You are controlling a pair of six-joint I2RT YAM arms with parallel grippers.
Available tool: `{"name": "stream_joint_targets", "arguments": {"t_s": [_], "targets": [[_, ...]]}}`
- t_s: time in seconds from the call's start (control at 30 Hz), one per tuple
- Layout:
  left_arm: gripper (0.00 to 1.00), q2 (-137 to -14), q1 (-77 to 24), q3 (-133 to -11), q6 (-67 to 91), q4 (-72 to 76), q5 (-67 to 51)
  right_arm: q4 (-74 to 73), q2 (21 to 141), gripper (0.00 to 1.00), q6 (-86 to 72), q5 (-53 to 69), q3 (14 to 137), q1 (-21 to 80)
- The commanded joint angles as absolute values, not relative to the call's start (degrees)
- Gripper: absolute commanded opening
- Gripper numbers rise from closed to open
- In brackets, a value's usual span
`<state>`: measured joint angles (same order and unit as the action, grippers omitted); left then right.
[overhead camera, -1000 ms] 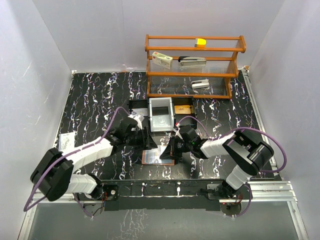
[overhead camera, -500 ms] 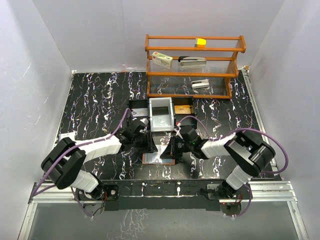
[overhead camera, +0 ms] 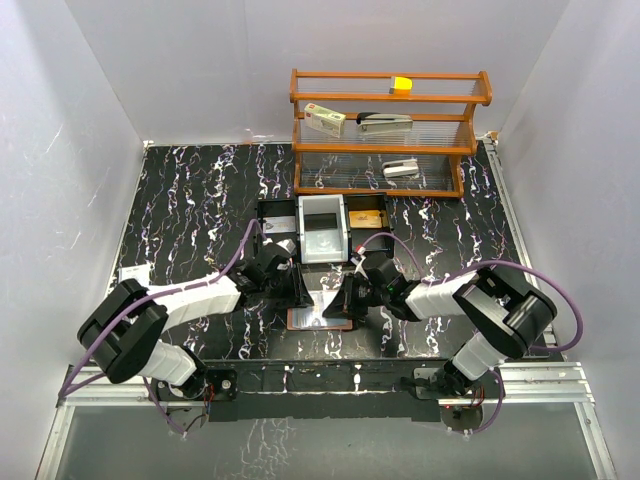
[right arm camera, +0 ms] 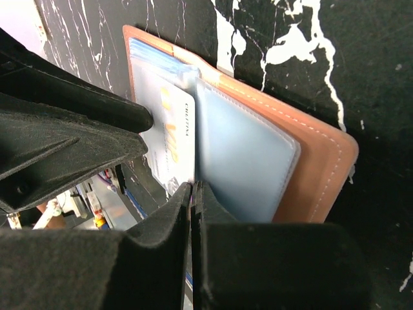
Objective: Take the credit cards out of the card holder
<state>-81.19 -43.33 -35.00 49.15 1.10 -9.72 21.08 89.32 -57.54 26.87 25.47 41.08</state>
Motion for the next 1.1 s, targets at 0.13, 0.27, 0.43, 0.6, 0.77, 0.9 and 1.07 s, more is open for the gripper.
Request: {"name": "stream_joint_targets", "arguments": {"t_s": [0.13,0.27,0.43,0.6,0.77,0.9,1.07], "targets": [[0.27,-79.63,-43.68,-31.8,48.81,-4.07,-6.06,21.15,87.21,0.0,-57.14,25.79,24.35,40.61],[0.27,-79.88,-44.19,-32.23,48.94,-4.86,-5.05,20.44,86.43,0.0,-56.96,25.3,24.19,40.61],[0.27,-79.09,-44.91,-33.52,49.52,-6.54,-3.96,19.88,85.95,0.0,-57.2,24.96,24.07,40.48],[0.26,-80.23,-45.27,-33.86,48.99,-6.4,-4.3,18.58,85.75,0.0,-56.16,24.71,24.76,40.13],[0.24,-80.77,-46.13,-33.47,48.37,-5.79,-5.04,18.17,84.01,0.0,-54.93,24.19,24.28,39.46],[0.21,-81.77,-46.38,-33.16,47.97,-4.93,-5.99,21.9,85.33,0.08,-54.58,26.93,24.57,39.39],[0.17,-83.07,-46.78,-33.9,47.53,-5.87,-6.15,26.03,88.23,0.21,-55.22,28.24,25.22,39.17]]}}
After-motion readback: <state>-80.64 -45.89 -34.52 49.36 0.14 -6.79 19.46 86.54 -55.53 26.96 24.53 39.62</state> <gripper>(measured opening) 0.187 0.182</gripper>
